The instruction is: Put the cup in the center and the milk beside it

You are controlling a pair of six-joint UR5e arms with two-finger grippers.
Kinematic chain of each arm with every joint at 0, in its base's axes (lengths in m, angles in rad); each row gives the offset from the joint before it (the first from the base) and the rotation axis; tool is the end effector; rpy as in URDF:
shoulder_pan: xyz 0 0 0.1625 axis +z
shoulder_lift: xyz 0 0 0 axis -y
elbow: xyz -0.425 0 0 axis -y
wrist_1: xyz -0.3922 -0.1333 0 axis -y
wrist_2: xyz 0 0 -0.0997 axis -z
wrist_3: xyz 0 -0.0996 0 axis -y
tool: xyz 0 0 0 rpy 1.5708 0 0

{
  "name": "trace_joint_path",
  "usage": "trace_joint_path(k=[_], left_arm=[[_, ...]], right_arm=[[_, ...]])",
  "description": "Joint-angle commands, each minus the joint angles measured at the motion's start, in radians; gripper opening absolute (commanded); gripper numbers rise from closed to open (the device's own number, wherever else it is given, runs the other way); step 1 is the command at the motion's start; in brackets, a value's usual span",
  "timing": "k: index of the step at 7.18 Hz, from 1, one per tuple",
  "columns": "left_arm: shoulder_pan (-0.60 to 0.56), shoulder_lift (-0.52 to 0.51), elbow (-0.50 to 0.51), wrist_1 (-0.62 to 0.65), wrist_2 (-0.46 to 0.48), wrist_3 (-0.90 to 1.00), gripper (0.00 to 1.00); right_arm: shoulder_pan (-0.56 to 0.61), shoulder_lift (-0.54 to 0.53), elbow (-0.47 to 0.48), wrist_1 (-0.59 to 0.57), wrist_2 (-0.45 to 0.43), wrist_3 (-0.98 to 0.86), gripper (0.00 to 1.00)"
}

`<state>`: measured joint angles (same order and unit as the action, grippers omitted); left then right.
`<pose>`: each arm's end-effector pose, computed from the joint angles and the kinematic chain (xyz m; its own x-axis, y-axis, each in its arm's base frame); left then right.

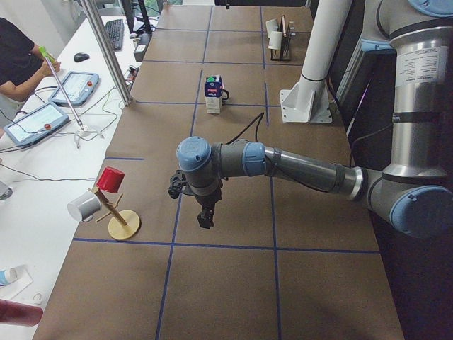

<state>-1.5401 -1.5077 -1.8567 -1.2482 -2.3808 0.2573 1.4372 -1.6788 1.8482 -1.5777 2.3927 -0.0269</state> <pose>-0.0474 -0.4497 0.5783 0.6609 0.2038 -0.7223 -0.2055 0.9748 0.0871 -0.0001 -0.4542 0.5697 0.6552 -0.2344 0.7182 0.1491 0.9721 0.1812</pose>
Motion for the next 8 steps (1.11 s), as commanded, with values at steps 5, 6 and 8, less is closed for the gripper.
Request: trace_joint_path(k=[5,6,8], left_arm=[[-0.002,-0.008,0.037,-0.002,0.009,0.000,1.00],[-0.002,-0.009,0.046,-0.002,0.009,0.000,1.00],[-0.002,-0.009,0.033,-0.002,0.011,0.003,1.00]], right_arm=[[0.000,-0.002,-0.001,0.005,-0.001,-0.001,1.00],[0.003,-0.004,0.000,0.005,0.000,-0.001,1.00],[0.012,-0.028,-0.001,0.004,0.003,-0.042,1.00]])
